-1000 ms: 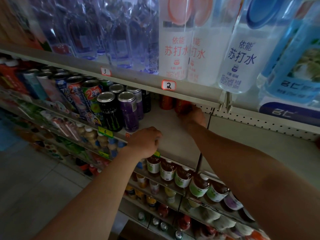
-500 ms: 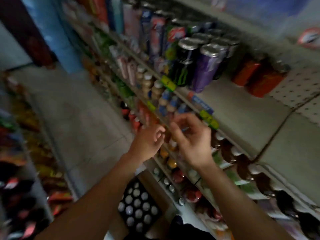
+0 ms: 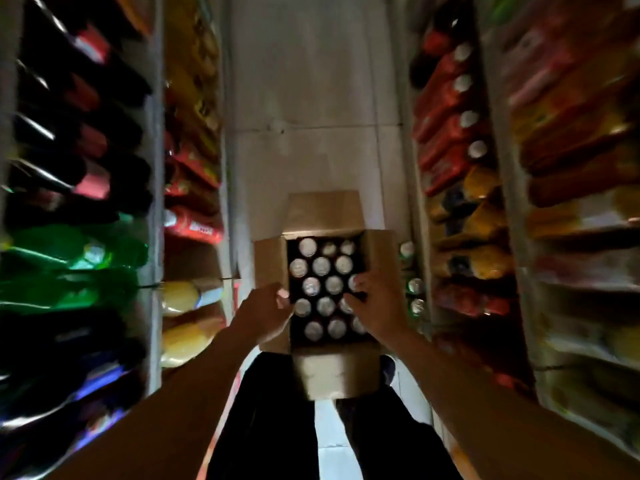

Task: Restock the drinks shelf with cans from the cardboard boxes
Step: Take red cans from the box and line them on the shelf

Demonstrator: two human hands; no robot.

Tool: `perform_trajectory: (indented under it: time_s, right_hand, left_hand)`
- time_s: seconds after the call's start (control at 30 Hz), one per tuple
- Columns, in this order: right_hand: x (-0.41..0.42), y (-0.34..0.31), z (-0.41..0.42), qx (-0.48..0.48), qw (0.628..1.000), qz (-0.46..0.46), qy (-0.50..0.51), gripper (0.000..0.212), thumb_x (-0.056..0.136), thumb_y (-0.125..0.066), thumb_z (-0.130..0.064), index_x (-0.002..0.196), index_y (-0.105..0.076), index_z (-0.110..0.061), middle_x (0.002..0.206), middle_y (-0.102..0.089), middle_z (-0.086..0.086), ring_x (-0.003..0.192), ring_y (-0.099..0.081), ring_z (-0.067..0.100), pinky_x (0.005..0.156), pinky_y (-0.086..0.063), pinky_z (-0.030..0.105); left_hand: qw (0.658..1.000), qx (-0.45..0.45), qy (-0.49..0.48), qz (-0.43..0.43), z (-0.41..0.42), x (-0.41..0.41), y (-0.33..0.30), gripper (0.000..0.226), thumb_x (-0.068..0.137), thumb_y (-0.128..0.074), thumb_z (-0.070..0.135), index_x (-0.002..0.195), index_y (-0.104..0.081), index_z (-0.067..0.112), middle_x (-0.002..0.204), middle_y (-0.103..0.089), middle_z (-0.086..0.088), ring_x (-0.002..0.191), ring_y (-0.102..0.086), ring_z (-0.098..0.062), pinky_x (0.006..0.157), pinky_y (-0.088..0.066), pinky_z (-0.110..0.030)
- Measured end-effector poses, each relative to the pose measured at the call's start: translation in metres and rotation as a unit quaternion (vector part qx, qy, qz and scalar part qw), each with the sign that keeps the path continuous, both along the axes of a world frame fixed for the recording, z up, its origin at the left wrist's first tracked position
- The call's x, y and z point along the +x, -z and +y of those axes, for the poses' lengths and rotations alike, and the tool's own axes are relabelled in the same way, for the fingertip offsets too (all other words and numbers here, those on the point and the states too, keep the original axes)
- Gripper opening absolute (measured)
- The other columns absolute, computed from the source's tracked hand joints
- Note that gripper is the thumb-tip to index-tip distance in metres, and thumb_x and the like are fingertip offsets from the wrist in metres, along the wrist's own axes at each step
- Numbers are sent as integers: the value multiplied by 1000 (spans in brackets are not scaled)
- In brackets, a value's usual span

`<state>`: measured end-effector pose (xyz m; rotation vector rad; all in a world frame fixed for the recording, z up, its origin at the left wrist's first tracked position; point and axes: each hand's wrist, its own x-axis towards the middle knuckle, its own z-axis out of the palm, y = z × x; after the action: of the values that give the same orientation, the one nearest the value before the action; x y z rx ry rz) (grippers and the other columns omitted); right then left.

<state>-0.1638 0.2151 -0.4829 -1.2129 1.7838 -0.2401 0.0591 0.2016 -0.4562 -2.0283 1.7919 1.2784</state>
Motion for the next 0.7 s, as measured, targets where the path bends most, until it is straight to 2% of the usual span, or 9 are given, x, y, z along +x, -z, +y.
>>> perform_trajectory:
  time_s: [0.07, 0.2, 0.3, 0.33, 0.4, 0.47, 0.53, 0.63, 0.7]
  right_hand:
    - [15, 45, -14, 1, 999, 27, -26, 31, 80, -79, -15, 101, -63, 1, 98, -67, 18, 92, -62, 30, 83, -46, 38]
    - [48, 154, -55, 19, 997, 57, -56, 41, 79, -73, -39, 106, -61, -10, 99, -68, 11, 96, -63, 31, 80, -47, 35]
    - [72, 217, -85, 52, 994, 73, -57, 50, 76, -62, -60, 86, -53, -11, 84, -65, 2, 85, -63, 24, 75, -51, 34]
    - [76, 221, -95, 73, 993, 74, -52, 51, 79, -63, -60, 79, -47, -11, 82, -62, 2, 83, -61, 22, 75, -49, 33]
    - [88, 246, -108, 102, 990, 83, -42, 51, 83, -64, -60, 79, -51, -11, 91, -67, 9, 90, -64, 26, 74, -44, 32]
    - [100, 267, -116, 118, 988, 97, -26, 60, 81, -66, -63, 101, -61, -7, 106, -70, 11, 102, -65, 30, 76, -45, 31]
    - [111, 280, -119, 111, 986, 119, -28, 71, 77, -69, -66, 114, -62, -5, 114, -68, 11, 108, -64, 30, 84, -50, 33]
    - [122, 290, -118, 96, 984, 144, -33, 66, 74, -71, -64, 108, -64, -8, 112, -69, 9, 108, -64, 29, 90, -53, 38]
    - [120, 289, -118, 88, 985, 145, -24, 63, 70, -70, -66, 96, -66, -9, 99, -72, 8, 95, -67, 27, 78, -54, 33]
  left_hand:
    - [1000, 23, -5, -2, 10, 11, 46, 24, 85, -60, 35, 101, -65, 17, 94, -73, -3, 95, -68, -25, 77, -47, -27]
    - [999, 31, -1, 24, 5, 29, 129, 23, 88, -63, 29, 110, -62, 22, 94, -69, 4, 93, -66, -18, 75, -43, -22]
    - [998, 18, -39, 42, -1, 38, 179, 21, 90, -62, 30, 110, -61, 24, 89, -63, 11, 82, -61, -10, 70, -41, -22]
    - [998, 10, -44, 51, -5, 37, 182, 21, 90, -62, 30, 111, -61, 24, 89, -63, 12, 78, -58, -5, 67, -39, -19]
    - [997, 0, -41, 64, -8, 40, 200, 21, 91, -62, 31, 111, -60, 26, 90, -64, 13, 76, -56, 1, 64, -35, -12]
    - [996, 3, -44, 75, -11, 42, 214, 21, 91, -61, 31, 111, -60, 27, 92, -66, 12, 79, -58, -1, 65, -36, -11]
    - [995, 8, -52, 88, -14, 41, 221, 21, 91, -61, 31, 111, -60, 27, 93, -67, 10, 81, -60, -4, 70, -41, -15]
    - [993, 15, -58, 98, -15, 42, 225, 23, 91, -61, 31, 113, -61, 26, 94, -67, 10, 84, -61, -7, 80, -48, -24]
    - [993, 21, -52, 100, -15, 45, 229, 24, 91, -61, 31, 114, -60, 26, 94, -67, 10, 84, -62, -7, 77, -46, -23]
